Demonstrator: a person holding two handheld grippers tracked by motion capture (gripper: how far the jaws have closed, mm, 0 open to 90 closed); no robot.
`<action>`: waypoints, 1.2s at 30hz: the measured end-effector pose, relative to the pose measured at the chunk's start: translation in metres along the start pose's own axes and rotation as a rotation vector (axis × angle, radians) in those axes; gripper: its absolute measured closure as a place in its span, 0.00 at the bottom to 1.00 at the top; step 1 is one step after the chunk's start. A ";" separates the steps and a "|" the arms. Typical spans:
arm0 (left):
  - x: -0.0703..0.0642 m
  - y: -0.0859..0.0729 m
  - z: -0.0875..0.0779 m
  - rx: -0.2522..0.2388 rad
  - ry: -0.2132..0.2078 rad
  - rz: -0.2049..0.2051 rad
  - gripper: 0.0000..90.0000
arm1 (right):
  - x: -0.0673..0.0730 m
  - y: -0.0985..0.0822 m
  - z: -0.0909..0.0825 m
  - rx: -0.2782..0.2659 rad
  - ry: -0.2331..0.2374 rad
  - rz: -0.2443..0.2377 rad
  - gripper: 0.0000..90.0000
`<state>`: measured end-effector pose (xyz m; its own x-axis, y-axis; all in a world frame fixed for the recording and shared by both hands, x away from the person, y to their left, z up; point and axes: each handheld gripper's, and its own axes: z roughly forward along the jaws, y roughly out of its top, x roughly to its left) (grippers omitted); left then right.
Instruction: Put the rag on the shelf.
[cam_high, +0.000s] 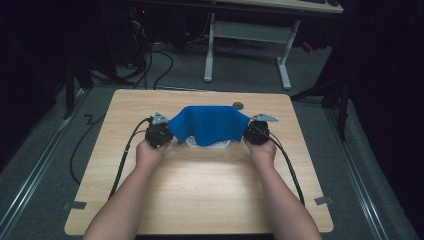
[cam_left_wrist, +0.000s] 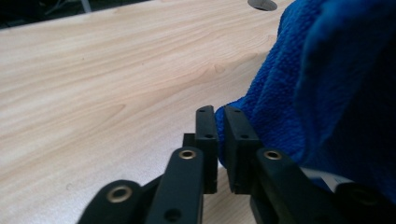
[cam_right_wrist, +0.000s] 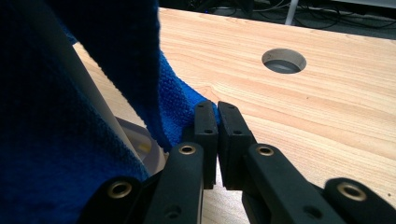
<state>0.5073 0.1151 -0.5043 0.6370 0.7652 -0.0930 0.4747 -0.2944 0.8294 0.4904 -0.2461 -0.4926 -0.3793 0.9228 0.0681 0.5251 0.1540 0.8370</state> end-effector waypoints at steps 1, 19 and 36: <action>0.000 0.000 0.000 -0.002 0.002 0.001 0.93 | 0.000 0.000 0.000 0.002 -0.001 0.001 0.97; 0.003 -0.003 -0.005 -0.016 0.023 -0.008 0.91 | 0.000 0.002 -0.002 0.001 -0.015 -0.010 0.96; 0.015 -0.003 -0.030 -0.053 0.126 -0.044 0.54 | -0.009 0.006 -0.016 -0.021 -0.060 0.011 0.70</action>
<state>0.4969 0.1447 -0.4913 0.5330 0.8437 -0.0629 0.4661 -0.2308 0.8541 0.4848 -0.2590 -0.4796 -0.3270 0.9439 0.0450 0.5128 0.1373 0.8475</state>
